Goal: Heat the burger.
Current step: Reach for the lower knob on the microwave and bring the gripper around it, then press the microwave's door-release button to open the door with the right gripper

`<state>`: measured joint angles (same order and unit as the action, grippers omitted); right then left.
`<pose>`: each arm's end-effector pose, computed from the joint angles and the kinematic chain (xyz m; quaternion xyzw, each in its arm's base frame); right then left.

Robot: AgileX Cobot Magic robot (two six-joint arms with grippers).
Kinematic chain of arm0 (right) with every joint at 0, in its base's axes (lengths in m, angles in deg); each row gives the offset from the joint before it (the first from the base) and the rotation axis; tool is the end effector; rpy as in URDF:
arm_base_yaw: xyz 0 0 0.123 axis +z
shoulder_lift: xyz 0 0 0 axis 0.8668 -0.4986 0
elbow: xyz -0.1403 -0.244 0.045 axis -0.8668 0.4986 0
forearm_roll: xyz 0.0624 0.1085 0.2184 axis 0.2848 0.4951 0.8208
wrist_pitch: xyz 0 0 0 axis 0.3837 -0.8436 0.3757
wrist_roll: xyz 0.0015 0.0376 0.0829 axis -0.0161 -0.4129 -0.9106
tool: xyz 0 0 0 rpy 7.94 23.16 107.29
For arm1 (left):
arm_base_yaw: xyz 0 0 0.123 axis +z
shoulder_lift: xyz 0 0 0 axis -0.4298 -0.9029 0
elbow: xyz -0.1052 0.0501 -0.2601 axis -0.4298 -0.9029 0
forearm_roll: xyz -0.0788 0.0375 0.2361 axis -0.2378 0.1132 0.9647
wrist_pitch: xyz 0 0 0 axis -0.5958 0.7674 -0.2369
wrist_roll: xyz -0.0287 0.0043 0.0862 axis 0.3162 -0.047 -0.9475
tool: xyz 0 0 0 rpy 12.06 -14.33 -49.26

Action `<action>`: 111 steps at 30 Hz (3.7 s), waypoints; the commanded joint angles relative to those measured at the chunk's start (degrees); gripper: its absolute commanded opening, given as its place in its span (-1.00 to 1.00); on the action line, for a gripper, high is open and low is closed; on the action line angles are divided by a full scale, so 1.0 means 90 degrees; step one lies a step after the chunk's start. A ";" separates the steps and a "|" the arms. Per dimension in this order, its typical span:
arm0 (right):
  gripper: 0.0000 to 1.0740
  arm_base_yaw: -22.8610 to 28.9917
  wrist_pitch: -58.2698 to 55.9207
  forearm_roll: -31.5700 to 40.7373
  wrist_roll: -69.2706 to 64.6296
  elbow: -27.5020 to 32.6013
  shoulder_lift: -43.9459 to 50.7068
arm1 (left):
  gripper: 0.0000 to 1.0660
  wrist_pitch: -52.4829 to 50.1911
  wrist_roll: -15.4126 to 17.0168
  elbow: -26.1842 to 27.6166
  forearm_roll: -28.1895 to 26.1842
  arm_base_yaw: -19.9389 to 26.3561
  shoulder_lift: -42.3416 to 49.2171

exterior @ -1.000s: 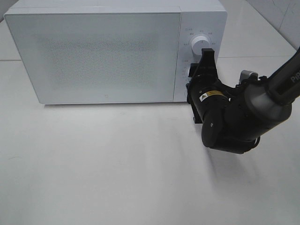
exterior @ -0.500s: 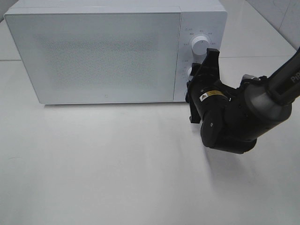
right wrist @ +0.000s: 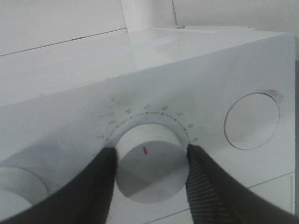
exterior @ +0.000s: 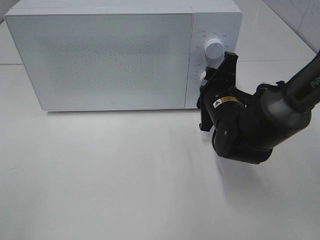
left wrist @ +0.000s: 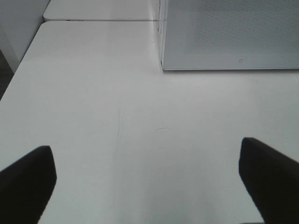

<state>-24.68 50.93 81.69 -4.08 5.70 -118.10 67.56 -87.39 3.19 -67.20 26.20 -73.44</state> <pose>0.3222 0.1617 0.1160 0.5787 0.4606 0.5130 0.4357 -0.0085 -0.0045 0.2818 -0.0018 0.8504 -0.0223 0.5257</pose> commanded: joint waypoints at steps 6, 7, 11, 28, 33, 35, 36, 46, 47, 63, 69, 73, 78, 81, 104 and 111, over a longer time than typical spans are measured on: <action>-0.55 -0.0223 0.1165 -0.0102 -0.0255 -0.0357 0.0076 | 0.88 -0.0051 0.0000 -0.0019 -0.0019 0.0006 0.0121; -0.55 -0.0223 0.1165 -0.0102 -0.0236 -0.0357 0.0076 | 0.88 -0.0051 0.0000 -0.0019 -0.0019 0.0006 0.0121; -0.50 -0.0223 0.1165 -0.0095 -0.0153 -0.0357 0.0076 | 0.88 -0.0051 0.0000 -0.0019 -0.0019 0.0006 0.0121; -0.08 -0.0223 0.1146 0.0121 0.0700 -0.0337 0.0280 | 0.88 -0.0051 0.0000 -0.0019 -0.0019 0.0006 0.0121; 0.13 -0.0204 0.1127 0.0083 0.0898 -0.0325 0.0280 | 0.88 -0.0051 0.0000 -0.0019 -0.0019 0.0006 0.0121; 0.16 -0.0197 0.1127 0.0083 0.0961 -0.0325 0.0280 | 0.88 -0.0051 0.0000 -0.0019 -0.0019 0.0006 0.0121; 0.22 -0.0197 0.1120 0.0051 0.1095 -0.0318 0.0280 | 0.88 -0.0051 0.0000 -0.0019 -0.0019 0.0006 0.0121; 0.24 -0.0095 0.1038 -0.0095 0.1375 0.0178 0.0477 | 0.88 -0.0051 0.0000 -0.0019 -0.0019 0.0006 0.0121; 0.24 -0.0032 0.0974 -0.0108 0.1388 0.0306 0.0528 | 0.88 -0.0051 0.0000 -0.0019 -0.0019 0.0006 0.0121; 0.23 0.0095 -0.0910 -0.1146 0.2814 0.1604 0.1662 | 0.88 -0.0051 0.0000 -0.0019 -0.0019 0.0006 0.0121; 0.23 0.0083 -0.1897 -0.1763 0.3813 0.1891 0.2114 | 0.88 -0.0051 0.0000 -0.0019 -0.0019 0.0006 0.0121; 0.23 0.0083 -0.3495 -0.2190 0.5278 0.1884 0.2629 | 0.88 -0.0051 0.0000 -0.0019 -0.0019 0.0006 0.0121; 0.23 0.0083 -0.4813 -0.2203 0.6748 0.1865 0.3202 | 0.88 -0.0051 0.0000 -0.0019 -0.0019 0.0006 0.0121; 0.23 0.0083 -0.5710 -0.2203 0.7582 0.1732 0.3521 | 0.88 -0.0051 0.0000 -0.0019 -0.0019 0.0006 0.0121; 0.23 0.0083 -1.1586 -0.3934 0.8887 0.0331 0.5182 | 0.88 -0.0051 0.0000 -0.0019 -0.0019 0.0006 0.0121; 0.23 0.0083 -1.2815 -0.3934 0.8887 0.0331 0.6353 | 0.88 -0.0051 0.0000 -0.0019 -0.0019 0.0006 0.0121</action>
<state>-23.99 -60.51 46.74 75.10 8.96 -64.58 67.56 -87.11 3.19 -67.20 26.20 -73.44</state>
